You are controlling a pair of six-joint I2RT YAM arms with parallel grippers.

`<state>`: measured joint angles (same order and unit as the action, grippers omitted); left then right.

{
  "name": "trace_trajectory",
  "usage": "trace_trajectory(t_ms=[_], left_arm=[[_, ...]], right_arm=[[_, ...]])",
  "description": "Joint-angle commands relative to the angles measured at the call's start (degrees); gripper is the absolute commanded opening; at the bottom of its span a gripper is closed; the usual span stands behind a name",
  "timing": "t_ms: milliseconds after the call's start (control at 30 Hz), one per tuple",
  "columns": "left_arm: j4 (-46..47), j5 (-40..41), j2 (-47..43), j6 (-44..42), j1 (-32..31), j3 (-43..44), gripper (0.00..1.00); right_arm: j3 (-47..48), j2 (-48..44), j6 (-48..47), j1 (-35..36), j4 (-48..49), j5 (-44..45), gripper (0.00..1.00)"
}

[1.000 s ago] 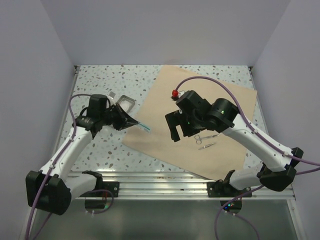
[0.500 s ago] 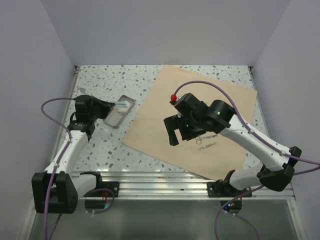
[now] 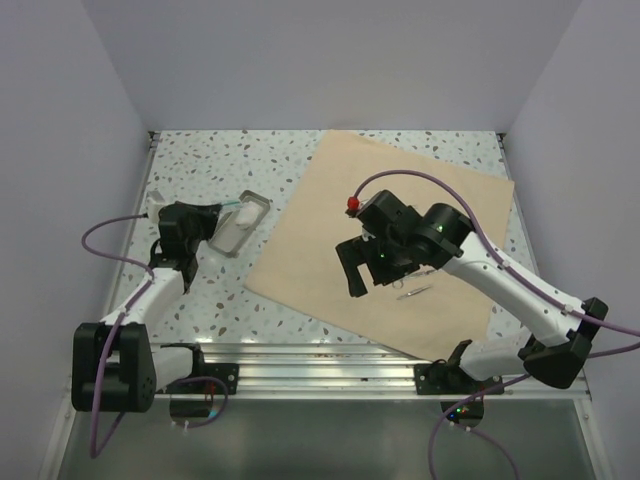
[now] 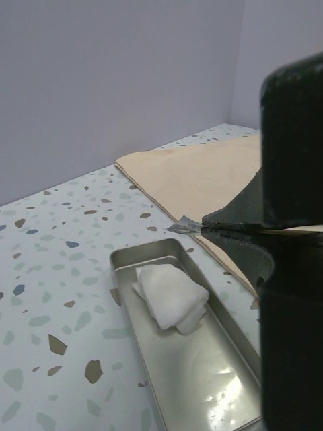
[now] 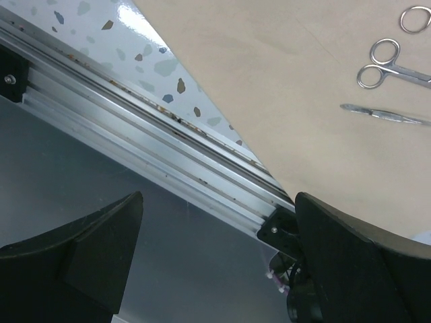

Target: Prepare the surgical pack

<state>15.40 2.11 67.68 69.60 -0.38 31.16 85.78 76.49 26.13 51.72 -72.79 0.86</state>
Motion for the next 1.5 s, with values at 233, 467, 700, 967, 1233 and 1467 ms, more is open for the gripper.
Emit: trace_trajectory(t_ms=[233,467,700,967,1233,1467], left_arm=[[6.8,7.3,2.3,2.6,0.3,-2.9,0.0],[8.0,8.4,3.2,2.6,0.3,-5.5,0.0],[13.1,7.7,5.6,3.8,0.3,-8.7,0.0],[13.4,8.6,7.7,3.8,0.3,-8.5,0.0],[10.6,6.8,10.1,3.2,0.3,-6.9,0.36],[-0.9,5.0,5.5,0.4,0.3,-2.4,0.52]], right_arm=[[-1.4,-1.7,-3.8,-3.6,1.0,-4.5,0.99],[-2.8,-2.0,-4.6,-4.9,1.9,-6.2,0.99],[-4.2,-3.1,-5.3,-6.1,2.0,-7.5,0.99],[-4.7,-3.4,-6.2,-7.5,2.2,-8.3,0.99],[-5.4,-2.9,-6.6,-8.5,2.8,-9.6,0.99],[-6.0,-2.8,-6.5,-9.0,3.4,-10.5,0.99]])
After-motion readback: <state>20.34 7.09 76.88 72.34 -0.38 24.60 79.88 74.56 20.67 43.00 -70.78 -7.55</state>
